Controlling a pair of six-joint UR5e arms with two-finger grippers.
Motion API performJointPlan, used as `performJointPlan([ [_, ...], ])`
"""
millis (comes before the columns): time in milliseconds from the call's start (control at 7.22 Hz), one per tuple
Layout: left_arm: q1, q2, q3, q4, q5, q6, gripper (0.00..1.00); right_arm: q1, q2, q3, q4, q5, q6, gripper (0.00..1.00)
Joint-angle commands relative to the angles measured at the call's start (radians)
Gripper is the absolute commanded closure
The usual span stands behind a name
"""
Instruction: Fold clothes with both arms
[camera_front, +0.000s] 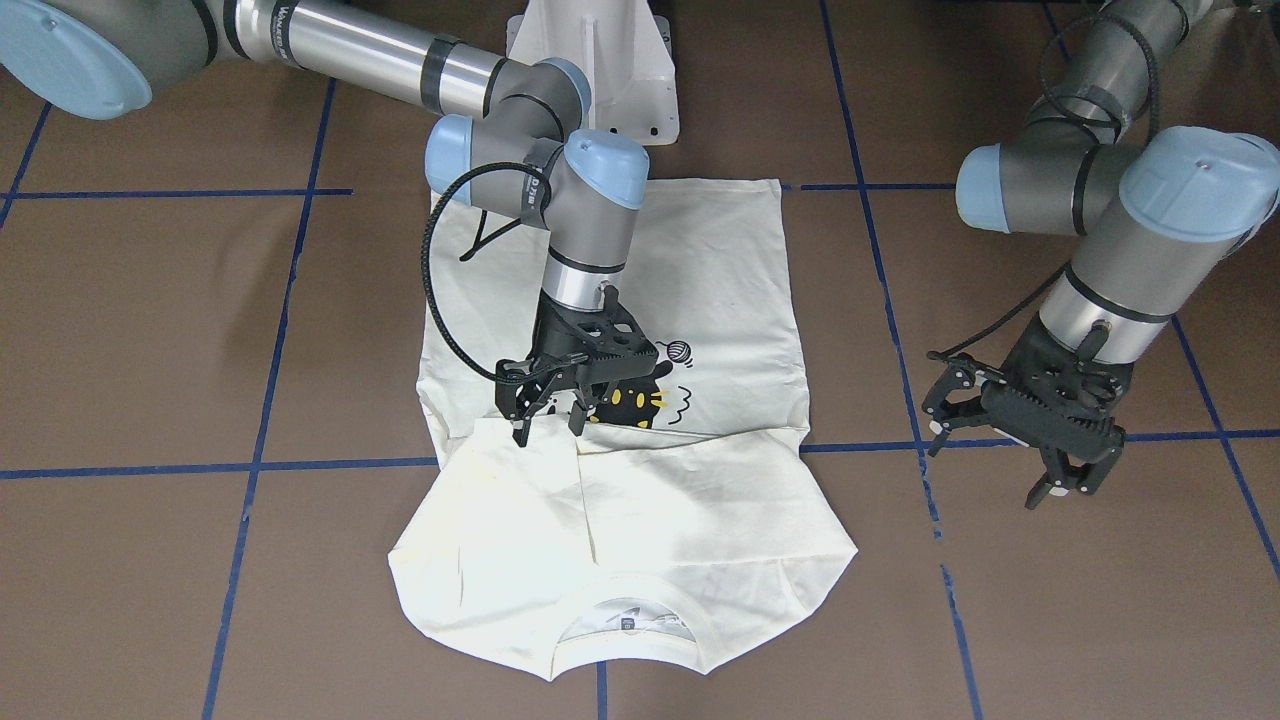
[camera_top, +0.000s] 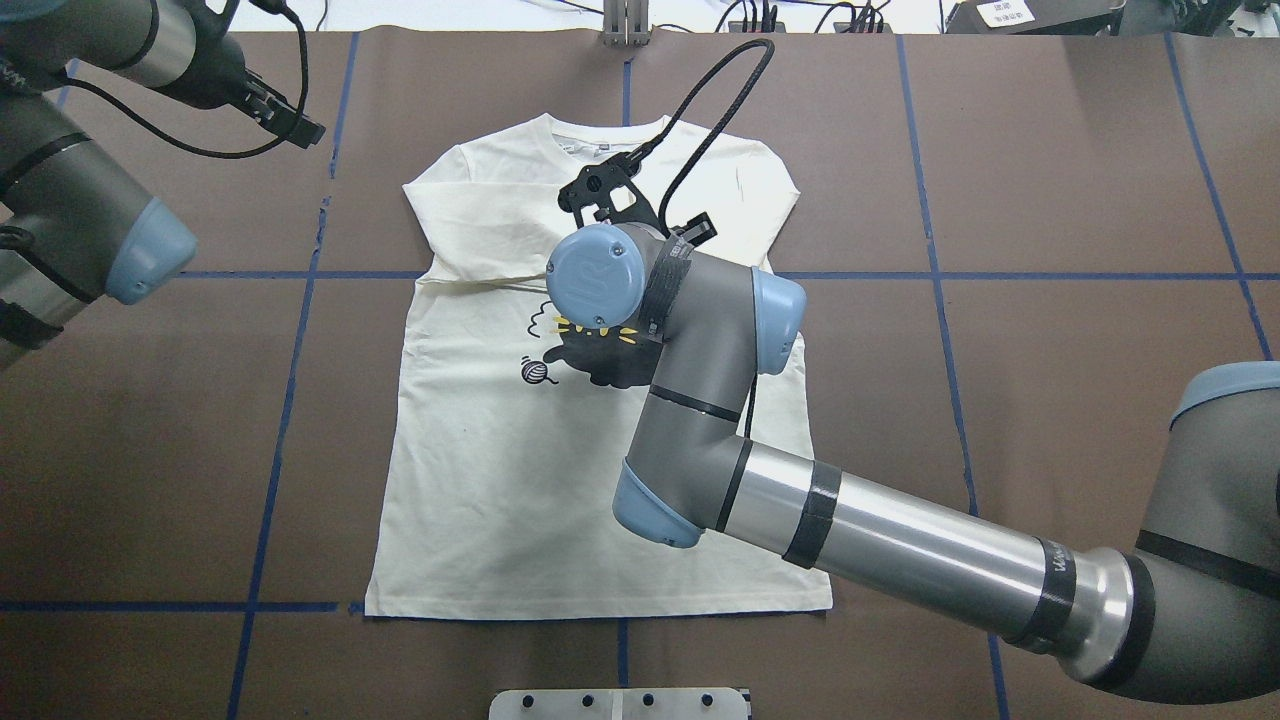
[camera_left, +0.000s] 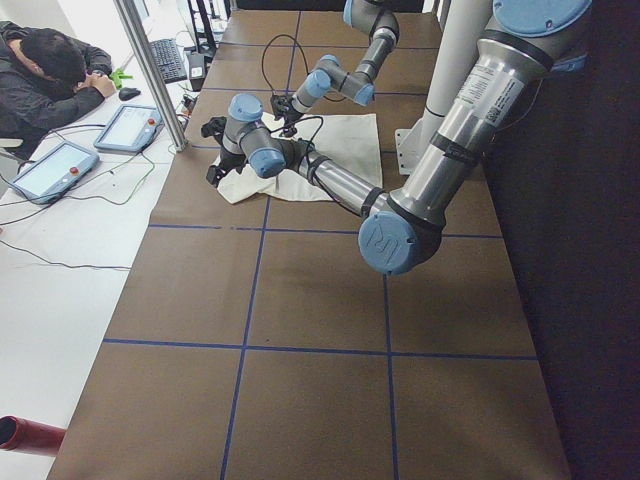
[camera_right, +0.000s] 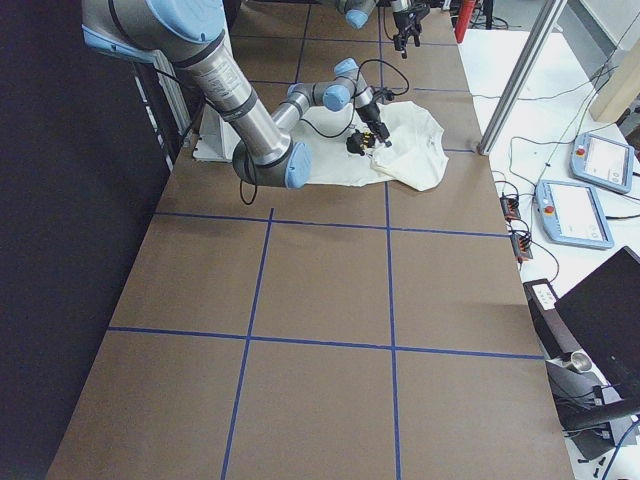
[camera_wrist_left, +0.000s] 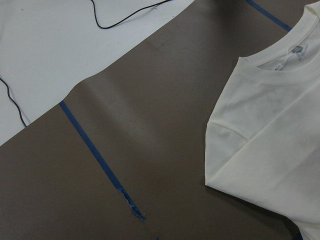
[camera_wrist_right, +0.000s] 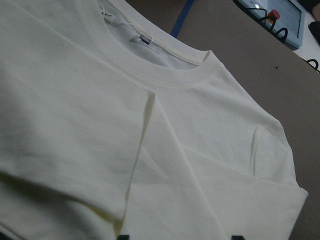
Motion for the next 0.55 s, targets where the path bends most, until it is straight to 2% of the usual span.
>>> performJointPlan([
  [0, 0.0, 0.001, 0.0, 0.0, 0.0, 0.0, 0.0, -0.014, 0.04, -0.084, 0.026, -0.021, 0.03, 0.3],
  [415, 0.003, -0.001, 0.0, 0.0, 0.0, -0.001, 0.0, -0.022, 0.035, -0.085, 0.037, -0.02, 0.021, 0.35],
])
